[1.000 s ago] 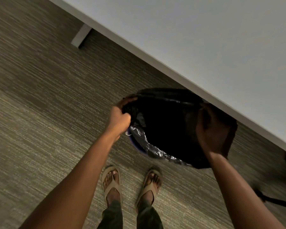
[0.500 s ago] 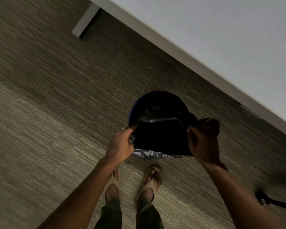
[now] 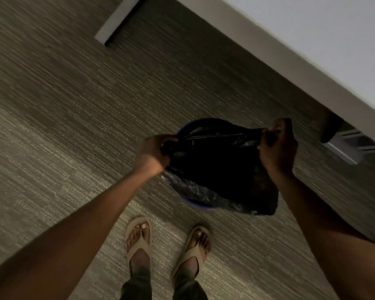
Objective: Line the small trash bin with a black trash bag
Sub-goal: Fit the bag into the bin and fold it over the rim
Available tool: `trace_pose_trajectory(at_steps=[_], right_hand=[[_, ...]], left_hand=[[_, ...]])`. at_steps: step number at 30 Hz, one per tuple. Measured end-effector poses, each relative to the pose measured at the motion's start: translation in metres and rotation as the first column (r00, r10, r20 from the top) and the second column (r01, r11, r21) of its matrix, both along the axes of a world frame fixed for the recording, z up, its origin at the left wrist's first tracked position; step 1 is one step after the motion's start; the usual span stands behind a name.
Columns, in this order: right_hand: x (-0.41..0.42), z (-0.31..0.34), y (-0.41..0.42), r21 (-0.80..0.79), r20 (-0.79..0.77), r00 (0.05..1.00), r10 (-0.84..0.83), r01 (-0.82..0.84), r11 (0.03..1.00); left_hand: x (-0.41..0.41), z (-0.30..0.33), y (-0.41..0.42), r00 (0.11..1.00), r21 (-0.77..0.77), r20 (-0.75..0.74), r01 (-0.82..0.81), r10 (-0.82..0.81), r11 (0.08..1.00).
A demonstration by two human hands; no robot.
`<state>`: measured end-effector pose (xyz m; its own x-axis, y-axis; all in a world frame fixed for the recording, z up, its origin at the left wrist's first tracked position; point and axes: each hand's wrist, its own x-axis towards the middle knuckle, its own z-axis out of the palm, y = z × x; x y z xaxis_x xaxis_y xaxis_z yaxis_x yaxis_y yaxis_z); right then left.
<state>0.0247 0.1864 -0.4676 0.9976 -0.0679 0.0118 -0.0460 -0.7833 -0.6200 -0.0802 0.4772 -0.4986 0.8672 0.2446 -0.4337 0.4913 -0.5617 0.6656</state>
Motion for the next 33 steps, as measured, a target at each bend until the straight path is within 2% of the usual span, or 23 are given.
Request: trace_pose_trajectory(at_steps=[4,7,10,14,17,21,23,26,29,31,32,33], right_hand=[[0.030,-0.033,0.007,-0.138,-0.048,0.963,0.265,-0.269,0.953],[0.038,-0.050,0.005,-0.200,-0.107,0.911,0.398,-0.412,0.889],[0.043,-0.064,0.008,-0.322,-0.159,0.904,0.397,-0.427,0.845],[0.050,-0.080,0.017,-0.532,-0.161,0.909,0.386,-0.409,0.742],[0.059,-0.090,0.030,-0.558,-0.220,0.913,0.345,-0.408,0.723],[0.069,-0.100,0.039,-0.500,-0.407,0.841,0.355,-0.531,0.684],[0.072,-0.103,0.041,-0.504,-0.463,0.840,0.282,-0.512,0.696],[0.071,-0.108,0.043,-0.494,-0.478,0.874,0.088,-0.350,0.796],[0.065,-0.117,0.038,-0.376,-0.496,0.864,0.081,-0.298,0.877],[0.056,-0.121,0.028,-0.211,-0.334,0.935,0.119,-0.197,0.958],[0.049,-0.120,0.022,-0.172,-0.199,0.972,0.123,-0.158,0.972],[0.041,-0.119,0.016,-0.206,-0.078,0.991,0.105,-0.120,0.971]], left_hand=[[0.021,-0.027,0.011,0.972,0.144,0.074,0.213,-0.225,0.966],[0.023,-0.048,0.007,0.964,0.194,0.083,0.233,-0.253,0.953],[0.027,-0.063,0.007,0.961,0.224,-0.017,0.272,-0.275,0.936],[0.039,-0.073,0.014,0.967,0.190,-0.016,0.254,-0.256,0.948],[0.050,-0.080,0.019,0.964,0.220,-0.044,0.265,-0.262,0.939],[0.057,-0.093,0.028,0.941,0.257,-0.185,0.325,-0.283,0.910],[0.057,-0.101,0.033,0.923,0.245,-0.246,0.354,-0.295,0.903],[0.051,-0.113,0.033,0.910,0.166,-0.281,0.358,-0.304,0.919],[0.036,-0.118,0.027,0.964,-0.013,-0.183,0.192,-0.191,0.981],[0.019,-0.118,0.019,0.996,-0.276,-0.072,-0.065,0.046,0.959],[0.009,-0.116,0.015,0.983,-0.386,-0.043,-0.181,0.178,0.905],[-0.001,-0.115,0.010,0.959,-0.460,-0.035,-0.266,0.281,0.847]])
